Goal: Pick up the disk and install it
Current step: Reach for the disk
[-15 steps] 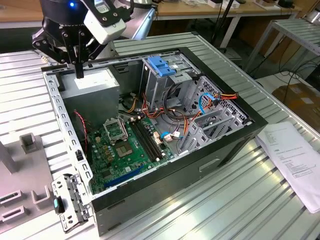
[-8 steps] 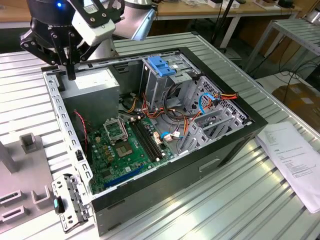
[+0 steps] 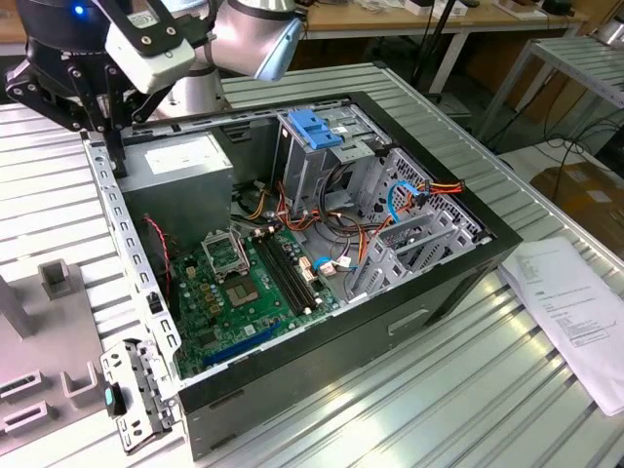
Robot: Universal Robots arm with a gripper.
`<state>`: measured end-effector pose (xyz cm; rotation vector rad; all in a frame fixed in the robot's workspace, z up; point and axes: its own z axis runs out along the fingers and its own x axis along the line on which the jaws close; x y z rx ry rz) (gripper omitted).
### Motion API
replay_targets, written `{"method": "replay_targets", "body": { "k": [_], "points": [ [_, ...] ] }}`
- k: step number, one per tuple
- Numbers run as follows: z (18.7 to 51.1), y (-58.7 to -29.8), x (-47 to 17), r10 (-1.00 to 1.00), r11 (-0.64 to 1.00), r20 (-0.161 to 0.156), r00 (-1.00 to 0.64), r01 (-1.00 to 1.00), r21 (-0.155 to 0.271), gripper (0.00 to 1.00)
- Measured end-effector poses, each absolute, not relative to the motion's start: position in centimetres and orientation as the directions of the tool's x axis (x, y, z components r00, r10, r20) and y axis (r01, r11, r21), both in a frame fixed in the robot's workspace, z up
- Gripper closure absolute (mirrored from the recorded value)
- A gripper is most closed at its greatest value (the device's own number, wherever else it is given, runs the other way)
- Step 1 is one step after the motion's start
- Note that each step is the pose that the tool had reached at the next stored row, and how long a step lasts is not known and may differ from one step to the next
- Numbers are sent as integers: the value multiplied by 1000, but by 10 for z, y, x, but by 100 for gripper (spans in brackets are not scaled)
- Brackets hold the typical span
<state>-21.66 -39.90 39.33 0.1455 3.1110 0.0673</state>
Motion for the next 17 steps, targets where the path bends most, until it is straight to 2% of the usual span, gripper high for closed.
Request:
{"method": "replay_targets", "body": {
  "k": [17],
  "points": [
    [393,-399,-259,94,995,-24,-995,93,44,89]
  ]
}}
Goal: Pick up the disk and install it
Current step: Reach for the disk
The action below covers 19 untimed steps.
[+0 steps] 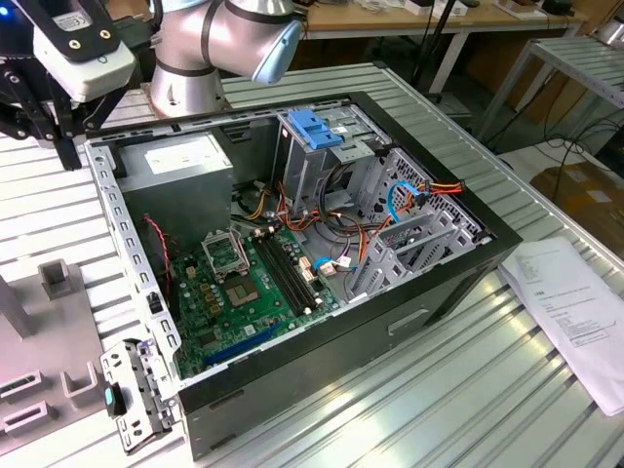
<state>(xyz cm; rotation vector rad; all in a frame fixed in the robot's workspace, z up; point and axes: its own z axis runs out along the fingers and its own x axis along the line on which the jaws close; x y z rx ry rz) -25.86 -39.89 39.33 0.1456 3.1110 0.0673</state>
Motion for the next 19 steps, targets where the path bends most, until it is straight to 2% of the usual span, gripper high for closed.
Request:
{"method": "replay_targets", "body": {
  "k": [19],
  "points": [
    [393,-399,-299,94,995,-24,-995,93,44,89]
  ]
}}
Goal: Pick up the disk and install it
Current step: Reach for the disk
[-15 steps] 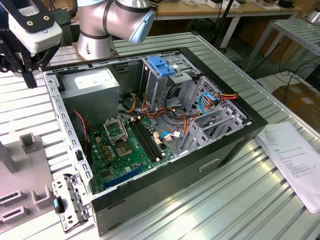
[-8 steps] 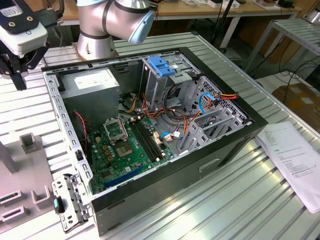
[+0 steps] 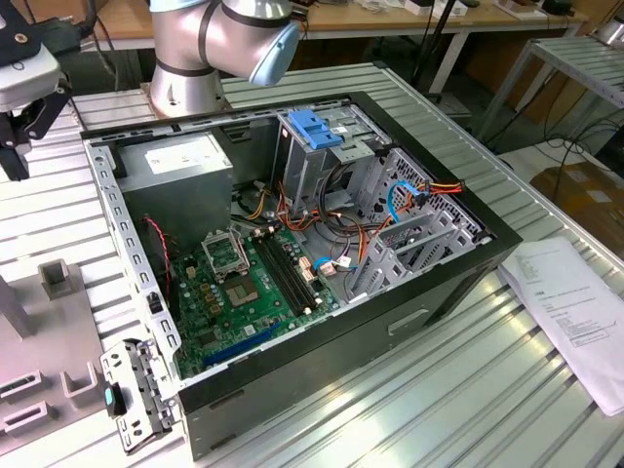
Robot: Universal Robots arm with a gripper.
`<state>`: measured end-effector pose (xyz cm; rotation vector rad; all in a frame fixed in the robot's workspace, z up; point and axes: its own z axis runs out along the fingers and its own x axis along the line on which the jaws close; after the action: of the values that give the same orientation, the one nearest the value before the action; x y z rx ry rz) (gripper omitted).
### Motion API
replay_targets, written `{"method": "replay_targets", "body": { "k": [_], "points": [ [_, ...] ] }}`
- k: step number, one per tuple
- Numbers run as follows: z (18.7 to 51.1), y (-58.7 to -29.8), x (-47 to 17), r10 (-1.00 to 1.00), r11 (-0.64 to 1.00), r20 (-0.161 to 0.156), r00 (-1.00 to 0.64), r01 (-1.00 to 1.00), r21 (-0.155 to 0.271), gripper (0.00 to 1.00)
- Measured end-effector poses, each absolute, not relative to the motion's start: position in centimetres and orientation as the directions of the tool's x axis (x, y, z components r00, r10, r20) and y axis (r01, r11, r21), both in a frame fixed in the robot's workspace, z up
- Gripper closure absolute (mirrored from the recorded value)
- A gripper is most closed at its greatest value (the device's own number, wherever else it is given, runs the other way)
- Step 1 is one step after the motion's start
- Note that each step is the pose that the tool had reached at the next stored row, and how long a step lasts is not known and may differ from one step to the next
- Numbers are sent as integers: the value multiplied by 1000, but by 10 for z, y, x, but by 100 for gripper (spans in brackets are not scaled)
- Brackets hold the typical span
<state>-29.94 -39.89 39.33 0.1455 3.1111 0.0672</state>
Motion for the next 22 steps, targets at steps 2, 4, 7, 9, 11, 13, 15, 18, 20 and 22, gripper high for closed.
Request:
{"method": "replay_targets", "body": {
  "k": [2,4,7,9,11,13,15,18,20,22],
  "points": [
    [393,-399,-301,94,995,-24,-995,93,44,89],
    [393,-399,-305,94,995,-24,-995,93,44,89],
    [393,-399,-311,94,995,-24,-995,93,44,89],
    [393,-399,-315,94,995,-24,-995,93,44,89],
    [393,-399,-320,94,995,-24,-995,93,44,89],
    [393,-399,-325,94,995,-24,-995,93,44,89],
    [393,-399,-332,94,995,-24,-995,93,44,89],
    [393,-396,-352,94,995,-24,-995,93,44,89],
    [393,-392,-369,94,995,-24,-995,93,45,89],
    [393,-391,-385,94,995,-24,-995,93,45,89]
  ]
}}
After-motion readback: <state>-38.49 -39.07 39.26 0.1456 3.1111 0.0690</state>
